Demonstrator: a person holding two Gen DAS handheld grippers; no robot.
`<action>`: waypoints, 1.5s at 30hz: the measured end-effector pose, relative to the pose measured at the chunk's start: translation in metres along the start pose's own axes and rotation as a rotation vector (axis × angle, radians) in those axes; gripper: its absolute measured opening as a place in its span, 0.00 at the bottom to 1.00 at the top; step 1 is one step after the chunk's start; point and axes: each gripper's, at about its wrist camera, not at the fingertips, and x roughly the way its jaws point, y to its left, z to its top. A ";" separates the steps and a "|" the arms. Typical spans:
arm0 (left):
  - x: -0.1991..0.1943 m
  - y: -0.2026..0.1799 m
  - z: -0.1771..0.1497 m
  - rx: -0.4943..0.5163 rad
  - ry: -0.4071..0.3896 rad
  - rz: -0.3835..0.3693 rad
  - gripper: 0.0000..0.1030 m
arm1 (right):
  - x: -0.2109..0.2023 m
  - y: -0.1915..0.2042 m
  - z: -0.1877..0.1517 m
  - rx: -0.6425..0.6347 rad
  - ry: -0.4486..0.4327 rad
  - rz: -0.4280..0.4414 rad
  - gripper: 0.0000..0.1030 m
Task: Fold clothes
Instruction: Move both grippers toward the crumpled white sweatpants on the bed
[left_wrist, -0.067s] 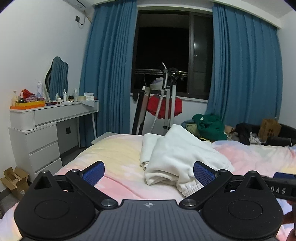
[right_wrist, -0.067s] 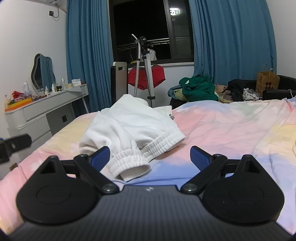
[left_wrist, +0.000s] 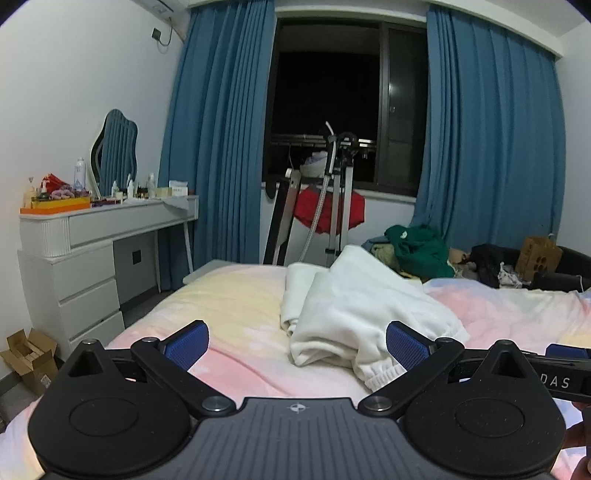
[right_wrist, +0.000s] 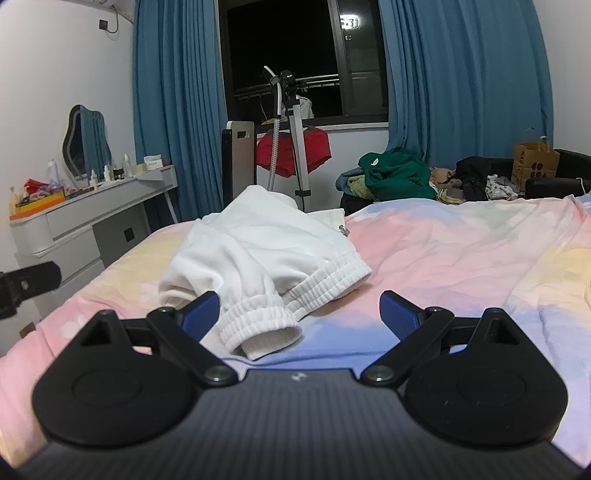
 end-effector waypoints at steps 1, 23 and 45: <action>0.001 0.002 0.001 -0.003 0.014 0.000 1.00 | 0.000 0.000 0.000 -0.002 0.001 0.000 0.92; 0.010 -0.006 -0.009 0.089 0.047 0.022 1.00 | 0.001 0.006 -0.001 -0.008 -0.020 -0.003 0.92; -0.001 0.021 0.009 0.009 0.056 0.044 1.00 | -0.010 0.024 0.020 0.031 0.034 -0.099 0.92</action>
